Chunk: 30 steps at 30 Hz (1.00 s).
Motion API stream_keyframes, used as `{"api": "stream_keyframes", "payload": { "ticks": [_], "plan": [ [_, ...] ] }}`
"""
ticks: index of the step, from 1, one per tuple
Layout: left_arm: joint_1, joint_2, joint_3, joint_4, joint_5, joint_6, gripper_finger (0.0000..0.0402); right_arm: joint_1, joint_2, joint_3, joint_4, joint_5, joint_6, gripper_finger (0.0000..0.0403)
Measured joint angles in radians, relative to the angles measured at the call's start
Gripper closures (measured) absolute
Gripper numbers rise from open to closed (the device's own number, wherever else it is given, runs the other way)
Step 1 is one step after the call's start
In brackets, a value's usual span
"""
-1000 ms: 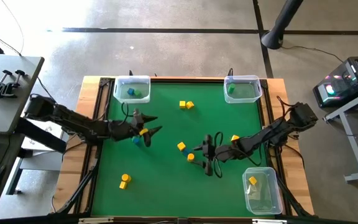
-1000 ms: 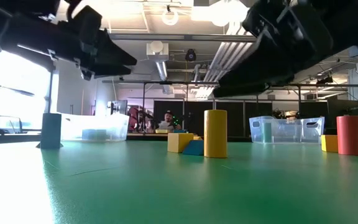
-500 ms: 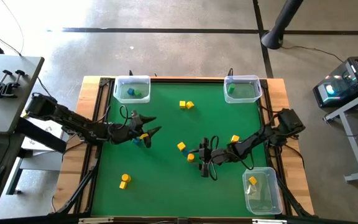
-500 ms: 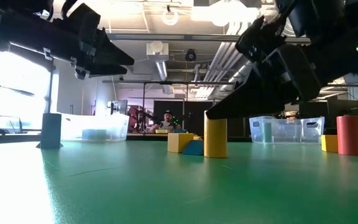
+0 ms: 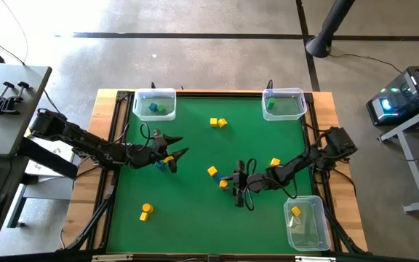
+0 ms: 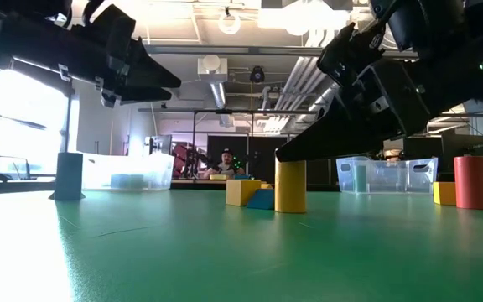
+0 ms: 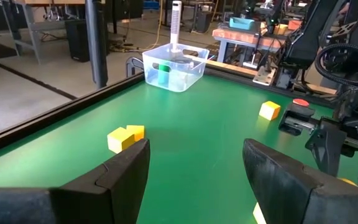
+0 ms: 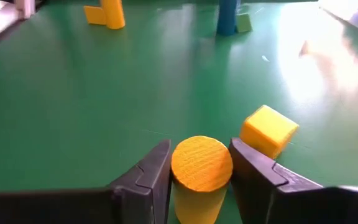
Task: Sort blocks by size
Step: Put the yellow cylindrical block into the top right transparent bin
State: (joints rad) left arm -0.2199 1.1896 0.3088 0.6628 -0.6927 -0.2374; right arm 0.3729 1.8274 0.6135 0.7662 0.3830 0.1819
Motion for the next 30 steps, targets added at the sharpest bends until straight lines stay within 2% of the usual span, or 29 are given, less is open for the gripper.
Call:
{"api": "stream_keyframes", "payload": {
  "ticks": [3, 6, 10, 14, 18, 21, 25, 30],
  "plan": [
    [0.0, 0.0, 0.0, -0.001, 0.0, -0.014, 0.0159, 0.01, -0.036, 0.0, -0.019, 0.049, -0.001, 0.0278],
    [-0.006, 0.0, 0.0, -0.001, 0.001, -0.015, 0.0159, 0.01, -0.139, 0.0, -0.078, 0.092, -0.007, 0.0278],
    [-0.016, 0.0, 0.0, -0.001, 0.002, -0.015, 0.0159, -0.012, -0.356, 0.0, -0.308, 0.175, -0.007, 0.0278],
    [-0.019, 0.0, 0.0, -0.004, 0.002, -0.014, 0.0159, -0.104, -0.611, 0.0, -0.58, 0.263, -0.004, 0.0278],
    [-0.019, 0.0, 0.0, -0.005, 0.001, -0.005, 0.0159, -0.297, -0.811, 0.0, -0.796, 0.302, 0.004, 0.0278],
    [-0.019, 0.0, 0.0, -0.005, 0.001, -0.005, 0.0159, -0.493, -0.882, 0.0, -0.902, 0.294, 0.041, 0.0278],
    [-0.019, 0.0, 0.0, -0.005, 0.001, -0.004, 0.0159, -0.763, -0.884, 0.0, -0.975, 0.25, 0.066, 0.0278],
    [-0.019, 0.0, 0.0, -0.006, 0.001, -0.004, 0.0159, -1.043, -0.811, 0.0, -0.963, 0.162, 0.073, 0.0278]
  ]
}}
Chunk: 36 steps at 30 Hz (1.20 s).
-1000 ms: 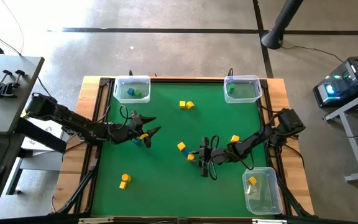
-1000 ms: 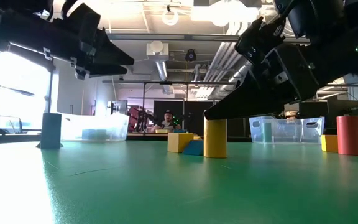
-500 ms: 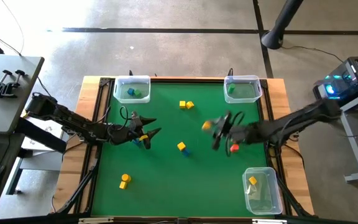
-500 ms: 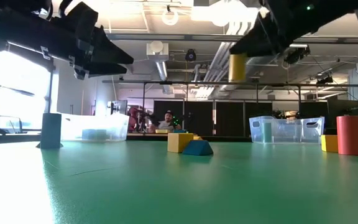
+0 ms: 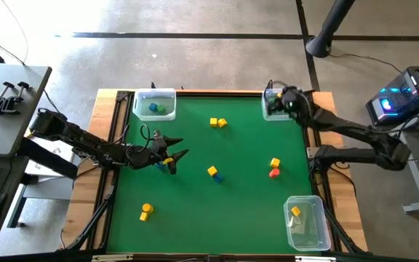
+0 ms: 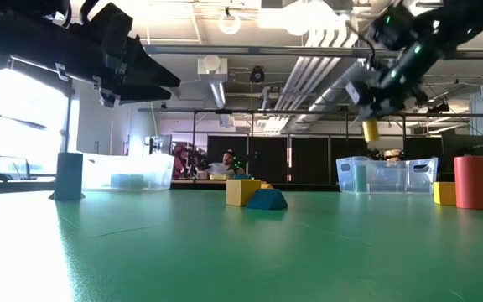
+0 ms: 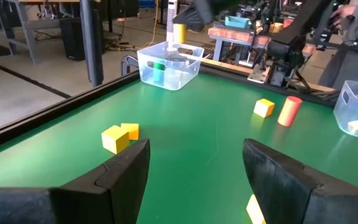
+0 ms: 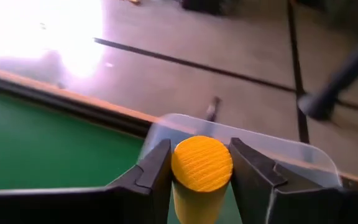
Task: Sort blocks by size
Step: Put the yellow cylindrical block into the top right transparent bin
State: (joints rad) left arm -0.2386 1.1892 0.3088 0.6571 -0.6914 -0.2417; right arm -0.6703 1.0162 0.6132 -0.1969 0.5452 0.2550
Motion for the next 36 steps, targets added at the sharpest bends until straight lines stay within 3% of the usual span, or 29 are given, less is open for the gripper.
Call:
{"api": "stream_keyframes", "payload": {
  "ticks": [5, 9, 24, 36],
  "plan": [
    [0.0, 0.0, 0.0, 0.0, 0.0, 0.008, 0.0159, -0.146, 0.101, 0.0, 0.064, -0.123, 0.015, 0.0278],
    [0.0, 0.0, 0.0, -0.001, 0.0, 0.01, 0.0159, -0.174, 0.182, 0.0, 0.1, -0.134, 0.038, 0.0278],
    [0.0, 0.0, 0.0, -0.002, 0.0, 0.023, 0.0159, -0.179, 0.311, -0.012, 0.095, -0.071, 0.133, 0.0278],
    [0.0, 0.0, 0.0, -0.002, 0.0, 0.036, 0.0159, -0.144, 0.312, -0.173, 0.308, -0.025, 0.189, 0.0278]
  ]
}}
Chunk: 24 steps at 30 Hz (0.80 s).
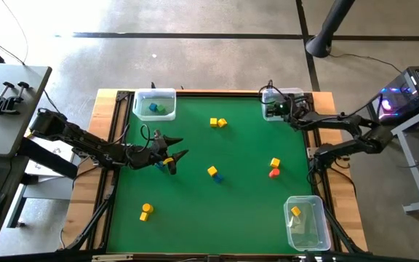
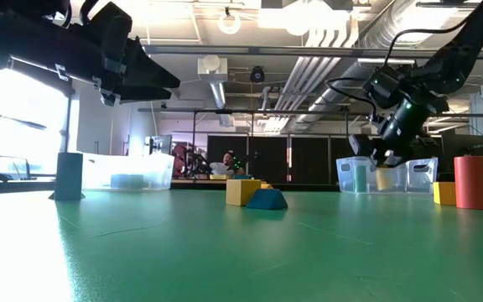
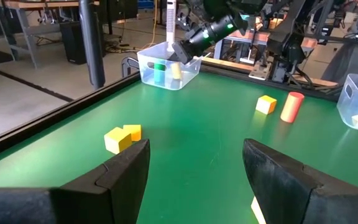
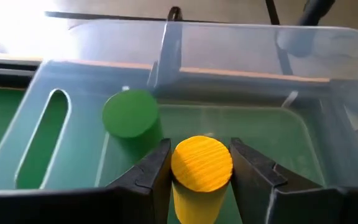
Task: Sort blocks by size
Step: Put the yellow cylindrical block into the top right transparent bin, then put the yellow cube block into the top left transparent bin
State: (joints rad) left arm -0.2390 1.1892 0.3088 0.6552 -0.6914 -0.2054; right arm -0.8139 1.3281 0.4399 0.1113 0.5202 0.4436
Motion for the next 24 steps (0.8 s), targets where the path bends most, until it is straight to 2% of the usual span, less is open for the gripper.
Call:
{"api": "stream_keyframes", "payload": {
  "ticks": [7, 15, 24],
  "plan": [
    [0.0, 0.0, 0.0, 0.0, 0.0, -0.001, 0.0159, 0.003, 0.001, -0.005, 0.045, -0.012, -0.041, 0.0278],
    [0.0, 0.0, 0.0, 0.001, 0.0, -0.001, 0.0159, 0.003, 0.001, -0.005, 0.049, -0.012, -0.045, 0.0199],
    [0.0, 0.0, 0.0, 0.001, 0.0, -0.002, 0.0159, 0.033, -0.064, -0.004, 0.086, 0.006, -0.131, 0.019]
  ]
}}
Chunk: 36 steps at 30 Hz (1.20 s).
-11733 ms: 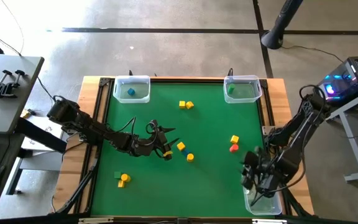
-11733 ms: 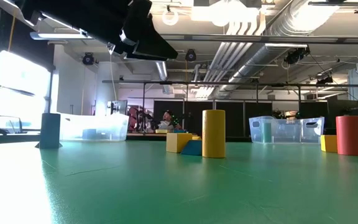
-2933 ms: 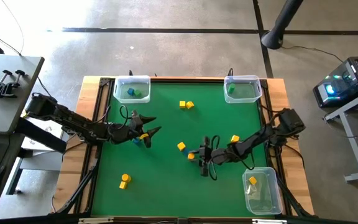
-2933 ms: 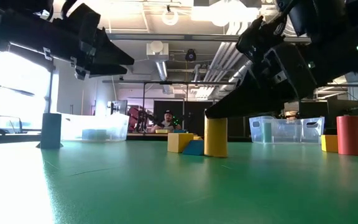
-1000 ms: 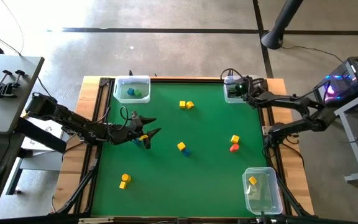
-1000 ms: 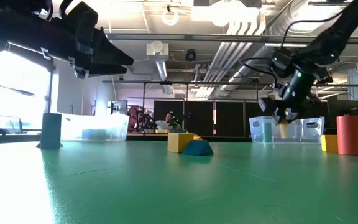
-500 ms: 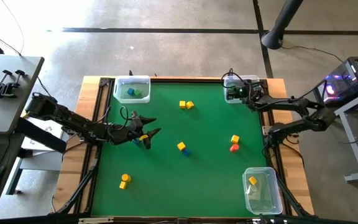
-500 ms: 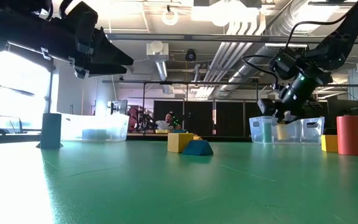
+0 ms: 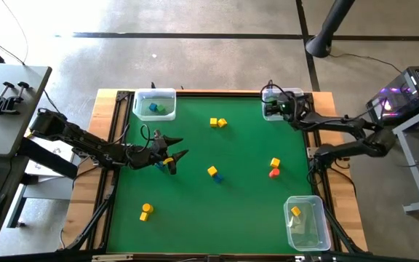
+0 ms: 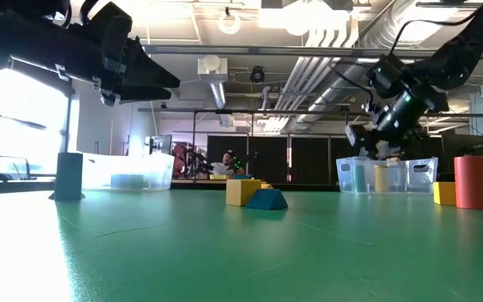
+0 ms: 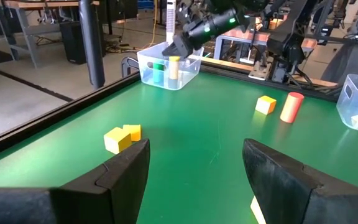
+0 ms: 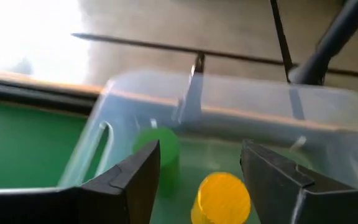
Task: Sort blocks by size
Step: Put the yellow cube block into the top left transparent bin
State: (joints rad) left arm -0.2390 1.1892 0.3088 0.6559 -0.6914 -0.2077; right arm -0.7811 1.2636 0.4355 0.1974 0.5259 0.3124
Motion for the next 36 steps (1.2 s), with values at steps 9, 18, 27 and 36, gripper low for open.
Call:
{"api": "stream_keyframes", "payload": {
  "ticks": [9, 18, 27, 36],
  "plan": [
    [0.0, 0.0, 0.0, 0.0, 0.0, -0.001, 0.0159, 0.082, -0.225, 0.0, -0.066, 0.035, -0.075, 0.0189],
    [-0.006, 0.0, 0.0, 0.031, 0.0, 0.001, 0.0159, 0.379, -0.4, 0.0, -0.211, 0.024, -0.054, 0.0188],
    [-0.04, 0.0, 0.0, 0.048, -0.001, 0.01, 0.0159, 0.824, -0.4, 0.001, -0.179, 0.164, -0.034, 0.0188],
    [-0.045, 0.0, 0.0, 0.091, -0.005, 0.035, 0.0159, 1.134, -0.315, 0.001, -0.151, 0.358, 0.063, 0.0188]
  ]
}}
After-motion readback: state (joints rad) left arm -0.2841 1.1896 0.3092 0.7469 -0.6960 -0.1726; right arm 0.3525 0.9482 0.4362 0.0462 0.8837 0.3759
